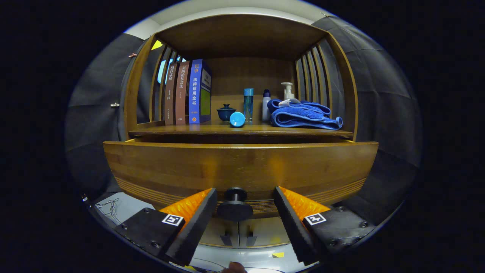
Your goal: Pull open the drawer, take out the items inside it, and place them on the countertop above the cabinet.
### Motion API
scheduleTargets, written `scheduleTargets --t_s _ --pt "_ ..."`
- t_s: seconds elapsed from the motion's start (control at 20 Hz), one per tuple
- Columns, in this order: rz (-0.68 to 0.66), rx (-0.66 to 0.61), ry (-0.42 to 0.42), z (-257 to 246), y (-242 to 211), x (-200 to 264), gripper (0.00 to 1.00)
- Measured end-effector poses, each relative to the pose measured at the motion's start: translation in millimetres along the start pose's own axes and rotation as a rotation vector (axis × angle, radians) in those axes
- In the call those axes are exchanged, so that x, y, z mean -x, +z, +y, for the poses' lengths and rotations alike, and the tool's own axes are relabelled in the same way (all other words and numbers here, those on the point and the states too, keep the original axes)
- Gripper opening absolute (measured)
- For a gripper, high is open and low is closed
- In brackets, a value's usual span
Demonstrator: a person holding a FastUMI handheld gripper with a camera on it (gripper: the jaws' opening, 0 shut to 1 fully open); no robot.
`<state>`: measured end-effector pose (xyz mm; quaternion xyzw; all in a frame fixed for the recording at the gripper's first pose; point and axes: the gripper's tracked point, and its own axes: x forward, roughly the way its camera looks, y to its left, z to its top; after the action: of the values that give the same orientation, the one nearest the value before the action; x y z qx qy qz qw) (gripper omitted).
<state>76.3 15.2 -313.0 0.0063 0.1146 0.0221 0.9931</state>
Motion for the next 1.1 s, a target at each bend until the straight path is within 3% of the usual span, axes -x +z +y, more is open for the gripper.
scheduleTargets --t_s 0.75,0.95,1.1 --pt "0.047 -0.002 -0.01 -2.2 8.2 -57.3 1.0" --pt "0.045 -0.008 -0.016 -0.4 7.4 -56.0 0.99" --pt "-0.028 -0.013 -0.03 -5.5 35.0 -31.6 0.99"
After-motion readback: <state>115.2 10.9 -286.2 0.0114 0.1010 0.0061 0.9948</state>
